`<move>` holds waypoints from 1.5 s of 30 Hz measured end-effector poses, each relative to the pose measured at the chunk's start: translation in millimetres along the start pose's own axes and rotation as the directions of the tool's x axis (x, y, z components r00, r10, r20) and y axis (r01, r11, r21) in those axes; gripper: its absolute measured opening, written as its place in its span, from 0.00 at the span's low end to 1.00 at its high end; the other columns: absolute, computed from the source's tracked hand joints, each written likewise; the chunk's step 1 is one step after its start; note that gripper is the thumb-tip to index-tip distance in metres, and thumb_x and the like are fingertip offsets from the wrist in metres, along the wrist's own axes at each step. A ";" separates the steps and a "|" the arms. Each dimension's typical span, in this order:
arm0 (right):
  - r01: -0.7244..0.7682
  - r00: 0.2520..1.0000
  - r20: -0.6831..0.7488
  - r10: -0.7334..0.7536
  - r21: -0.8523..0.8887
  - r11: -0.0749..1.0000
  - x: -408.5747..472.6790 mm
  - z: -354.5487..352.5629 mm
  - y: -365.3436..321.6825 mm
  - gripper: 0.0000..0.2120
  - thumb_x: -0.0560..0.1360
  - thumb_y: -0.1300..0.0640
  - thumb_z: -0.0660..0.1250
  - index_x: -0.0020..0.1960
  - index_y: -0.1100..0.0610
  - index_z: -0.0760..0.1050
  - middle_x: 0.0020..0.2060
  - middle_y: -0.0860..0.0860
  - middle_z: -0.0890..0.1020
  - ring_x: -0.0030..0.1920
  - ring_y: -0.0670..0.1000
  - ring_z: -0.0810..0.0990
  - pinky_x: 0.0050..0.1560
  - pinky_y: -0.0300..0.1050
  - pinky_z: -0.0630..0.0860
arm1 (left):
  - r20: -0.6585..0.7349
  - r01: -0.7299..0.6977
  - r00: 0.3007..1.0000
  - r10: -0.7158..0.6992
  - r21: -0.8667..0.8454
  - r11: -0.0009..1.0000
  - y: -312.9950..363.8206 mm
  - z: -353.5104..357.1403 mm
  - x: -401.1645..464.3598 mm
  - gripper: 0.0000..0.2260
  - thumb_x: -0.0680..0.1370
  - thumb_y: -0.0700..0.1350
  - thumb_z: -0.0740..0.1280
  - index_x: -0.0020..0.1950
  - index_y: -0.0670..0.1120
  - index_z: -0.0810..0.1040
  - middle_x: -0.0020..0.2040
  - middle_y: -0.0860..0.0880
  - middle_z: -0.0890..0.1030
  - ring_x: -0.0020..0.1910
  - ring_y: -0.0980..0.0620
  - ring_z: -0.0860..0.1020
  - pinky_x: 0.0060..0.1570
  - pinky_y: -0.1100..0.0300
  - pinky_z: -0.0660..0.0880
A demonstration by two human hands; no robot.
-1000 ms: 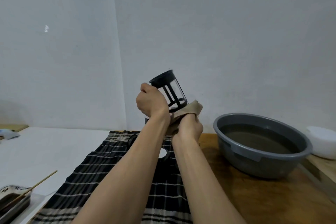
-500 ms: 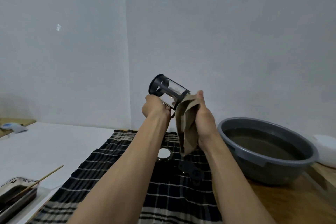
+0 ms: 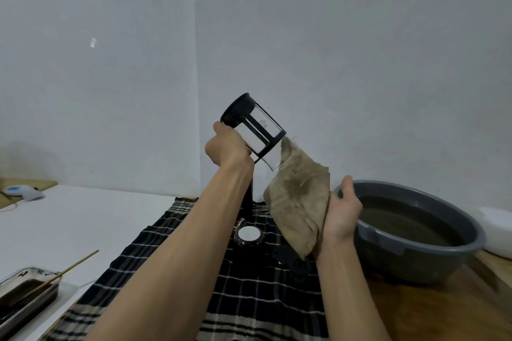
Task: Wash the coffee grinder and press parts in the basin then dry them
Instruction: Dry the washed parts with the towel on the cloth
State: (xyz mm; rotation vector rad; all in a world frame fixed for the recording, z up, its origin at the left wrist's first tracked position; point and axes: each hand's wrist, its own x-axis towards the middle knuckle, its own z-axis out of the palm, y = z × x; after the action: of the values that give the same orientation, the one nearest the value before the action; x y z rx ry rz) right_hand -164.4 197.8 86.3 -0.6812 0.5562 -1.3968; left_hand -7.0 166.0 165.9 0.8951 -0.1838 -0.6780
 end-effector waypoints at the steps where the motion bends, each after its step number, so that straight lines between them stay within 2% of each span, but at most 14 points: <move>1: 0.017 1.000 0.010 -0.017 0.037 0.999 -3.2 -0.4 2.4 0.26 0.85 0.40 0.51 0.51 0.56 0.80 0.37 0.53 0.86 0.39 0.48 0.85 0.37 0.41 0.78 | 0.002 0.002 1.000 -0.002 0.001 1.000 0.3 -0.4 -1.0 0.14 0.82 0.47 0.59 0.37 0.45 0.70 0.30 0.51 0.72 0.26 0.51 0.69 0.25 0.63 0.66; 5: 0.060 0.965 0.247 -0.090 0.126 0.990 -8.4 12.1 26.0 0.31 0.77 0.34 0.59 0.62 0.59 0.79 0.52 0.59 0.86 0.54 0.58 0.84 0.54 0.52 0.79 | 0.036 0.016 0.999 -0.019 0.069 0.998 -7.5 -1.3 -5.0 0.14 0.82 0.47 0.58 0.39 0.44 0.71 0.31 0.50 0.73 0.28 0.50 0.71 0.33 0.57 0.72; 8: 0.296 0.818 0.545 -0.185 -0.123 0.947 2.7 16.0 29.2 0.32 0.72 0.43 0.71 0.67 0.65 0.75 0.26 0.57 0.77 0.27 0.53 0.78 0.37 0.49 0.76 | 0.117 -0.019 0.993 -0.005 0.209 0.978 -11.0 -2.1 -1.1 0.12 0.83 0.47 0.56 0.42 0.44 0.72 0.31 0.49 0.70 0.28 0.49 0.69 0.30 0.59 0.68; 10: 0.524 0.713 0.690 -0.124 -0.408 0.748 9.1 14.6 26.2 0.31 0.71 0.50 0.73 0.72 0.54 0.72 0.32 0.45 0.82 0.31 0.42 0.79 0.36 0.43 0.77 | 0.154 -0.034 0.988 -0.014 0.303 0.952 -10.2 -1.7 5.2 0.12 0.83 0.46 0.56 0.43 0.43 0.72 0.31 0.48 0.68 0.27 0.48 0.67 0.27 0.60 0.65; 13: 0.614 0.756 0.653 0.035 -0.727 0.309 16.4 18.3 13.3 0.08 0.70 0.54 0.75 0.41 0.54 0.77 0.30 0.45 0.77 0.29 0.45 0.74 0.35 0.46 0.72 | 0.196 -0.012 0.979 -0.060 0.346 0.938 -11.5 -2.9 12.1 0.12 0.83 0.45 0.55 0.43 0.44 0.72 0.31 0.47 0.68 0.27 0.49 0.67 0.30 0.59 0.66; 15: 0.601 0.772 0.625 0.115 -0.777 0.188 22.9 19.8 5.5 0.17 0.72 0.60 0.72 0.30 0.61 0.67 0.24 0.51 0.67 0.25 0.50 0.64 0.31 0.49 0.64 | 0.211 -0.002 0.974 -0.077 0.348 0.937 -16.4 -7.7 12.0 0.12 0.84 0.45 0.55 0.43 0.44 0.72 0.29 0.47 0.68 0.23 0.50 0.67 0.28 0.61 0.66; 17: 0.553 0.793 0.595 0.134 -0.794 0.251 27.7 20.3 -2.4 0.13 0.70 0.65 0.69 0.34 0.65 0.65 0.27 0.54 0.64 0.28 0.52 0.63 0.33 0.49 0.62 | 0.244 -0.012 0.967 -0.072 0.325 0.946 -22.5 -11.4 12.3 0.13 0.84 0.44 0.54 0.42 0.45 0.70 0.25 0.49 0.67 0.17 0.53 0.64 0.23 0.66 0.63; 22: 0.086 0.781 0.611 0.129 -0.311 0.947 29.4 10.0 0.3 0.22 0.55 0.72 0.57 0.49 0.76 0.70 0.35 0.60 0.71 0.32 0.58 0.72 0.33 0.48 0.72 | 0.365 0.074 0.916 -0.167 0.256 0.964 -34.0 -8.8 11.7 0.16 0.84 0.44 0.56 0.35 0.49 0.65 0.21 0.53 0.63 0.17 0.55 0.59 0.19 0.68 0.57; 26: 0.107 0.760 0.646 0.075 -0.239 0.965 24.8 17.5 -4.1 0.27 0.54 0.73 0.56 0.53 0.76 0.71 0.45 0.64 0.74 0.43 0.62 0.73 0.40 0.49 0.73 | 0.460 0.140 0.864 -0.203 0.167 0.976 -53.1 -13.0 23.2 0.23 0.83 0.49 0.60 0.28 0.52 0.64 0.24 0.53 0.63 0.20 0.56 0.58 0.23 0.65 0.54; 30: 0.477 0.844 0.533 0.061 -0.798 0.369 22.0 19.0 -6.4 0.16 0.65 0.74 0.58 0.52 0.67 0.69 0.37 0.58 0.72 0.35 0.56 0.71 0.32 0.49 0.67 | 0.427 0.130 0.877 -0.219 0.228 0.965 -42.0 -13.1 36.6 0.29 0.81 0.68 0.55 0.49 0.44 0.79 0.43 0.42 0.81 0.39 0.45 0.79 0.40 0.54 0.75; 34: 0.601 0.796 0.591 0.128 -0.797 -0.059 21.8 12.6 7.8 0.17 0.70 0.73 0.57 0.47 0.52 0.61 0.40 0.46 0.64 0.36 0.51 0.69 0.28 0.37 0.64 | 0.547 0.043 0.797 -0.254 0.369 0.928 -13.7 3.7 33.8 0.29 0.71 0.69 0.69 0.47 0.42 0.82 0.39 0.43 0.83 0.37 0.43 0.82 0.45 0.49 0.79; 37: 0.614 0.773 0.631 0.067 -0.771 0.167 21.4 12.4 15.6 0.19 0.69 0.73 0.57 0.50 0.52 0.72 0.40 0.50 0.73 0.37 0.52 0.70 0.32 0.41 0.67 | 0.486 0.015 0.854 -0.184 0.331 0.944 -22.8 3.1 32.2 0.17 0.67 0.51 0.78 0.48 0.41 0.80 0.41 0.42 0.82 0.36 0.43 0.81 0.45 0.47 0.82; 41: 0.184 0.769 0.638 0.037 -0.276 0.943 18.4 13.8 8.4 0.32 0.59 0.75 0.56 0.62 0.66 0.78 0.48 0.62 0.81 0.46 0.58 0.76 0.43 0.42 0.74 | 0.722 0.258 0.689 -0.056 -0.173 0.950 -36.0 -12.0 35.6 0.16 0.75 0.53 0.69 0.48 0.39 0.79 0.43 0.42 0.80 0.41 0.44 0.82 0.47 0.53 0.81; 45: 0.171 0.775 0.631 0.031 -0.256 0.951 12.8 15.7 7.8 0.36 0.62 0.77 0.53 0.66 0.60 0.76 0.50 0.62 0.79 0.40 0.49 0.76 0.37 0.36 0.73 | 0.799 0.183 0.600 -0.040 -0.089 0.979 -32.2 -17.2 43.1 0.19 0.76 0.54 0.65 0.57 0.39 0.79 0.52 0.40 0.80 0.49 0.41 0.80 0.56 0.49 0.77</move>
State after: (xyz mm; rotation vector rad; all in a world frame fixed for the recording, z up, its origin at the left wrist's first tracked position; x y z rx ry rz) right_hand -146.4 187.0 92.2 -1.3688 0.1981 -1.0596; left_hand 18.8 136.8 125.0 0.3810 -0.8777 -1.1762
